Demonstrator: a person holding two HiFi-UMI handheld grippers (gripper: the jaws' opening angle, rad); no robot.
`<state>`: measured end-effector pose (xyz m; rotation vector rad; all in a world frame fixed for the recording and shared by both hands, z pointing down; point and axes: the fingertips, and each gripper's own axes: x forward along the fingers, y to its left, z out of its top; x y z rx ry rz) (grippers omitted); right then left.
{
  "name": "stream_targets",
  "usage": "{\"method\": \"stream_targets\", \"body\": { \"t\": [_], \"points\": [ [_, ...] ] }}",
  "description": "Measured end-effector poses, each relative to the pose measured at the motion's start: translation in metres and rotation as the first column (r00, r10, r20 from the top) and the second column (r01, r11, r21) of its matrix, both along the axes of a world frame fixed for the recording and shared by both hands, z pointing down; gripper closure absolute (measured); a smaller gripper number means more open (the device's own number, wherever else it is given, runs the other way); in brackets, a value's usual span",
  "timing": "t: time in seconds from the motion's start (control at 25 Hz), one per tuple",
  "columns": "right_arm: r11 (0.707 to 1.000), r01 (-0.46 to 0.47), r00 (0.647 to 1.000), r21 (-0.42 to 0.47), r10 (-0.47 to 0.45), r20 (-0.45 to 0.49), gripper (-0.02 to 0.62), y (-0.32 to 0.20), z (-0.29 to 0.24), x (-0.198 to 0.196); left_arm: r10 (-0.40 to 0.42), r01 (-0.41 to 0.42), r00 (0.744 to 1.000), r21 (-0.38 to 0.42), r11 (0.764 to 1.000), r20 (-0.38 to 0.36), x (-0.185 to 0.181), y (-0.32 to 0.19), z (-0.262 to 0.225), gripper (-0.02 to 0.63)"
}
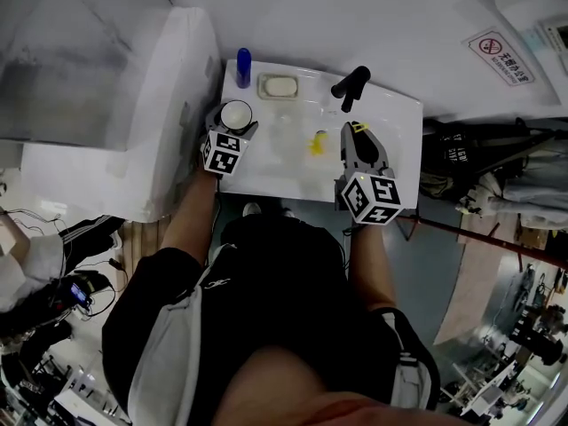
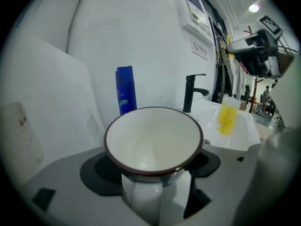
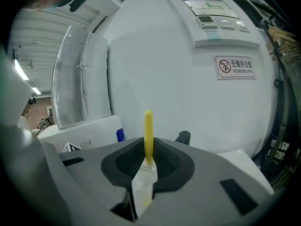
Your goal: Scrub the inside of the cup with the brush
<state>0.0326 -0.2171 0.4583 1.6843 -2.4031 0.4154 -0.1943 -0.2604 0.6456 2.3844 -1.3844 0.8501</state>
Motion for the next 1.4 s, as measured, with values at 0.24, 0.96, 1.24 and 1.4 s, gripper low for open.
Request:
{"method": "stream_targets", "body": {
  "t": [0.24,0.96,1.24,1.4],
  "points": [
    [0.999,-0.037,0.999,0.012,0.037,0.015,0.538,0.006,-0.001,0.013,0.059,-0.058,0.998,0.03,0.998,-0.027,0.024,0.004,-0.021,0.218],
    [0.979,-0.181,0.982,0.096,0.174,0.072,0.538,0.03,-0.035,0.098,0.349,-0.349,0.937,0.008,0.937,0.005,0.157,0.037,-0.025,0.216],
    [0.981,-0.112,0.972,0.156,0.076,0.222,0.54,0.026,-0.081,0.127,0.394,-0.394,0.919,-0.019,0.919,0.01,0.207,0.04,-0.014,0.216],
    [0.974,-0.072,0.967,0.213,0.016,0.255,0.54,0.022,-0.112,0.13,0.415,-0.415,0.909,-0.031,0.909,0.023,0.229,0.039,-0.008,0.216]
  ]
}}
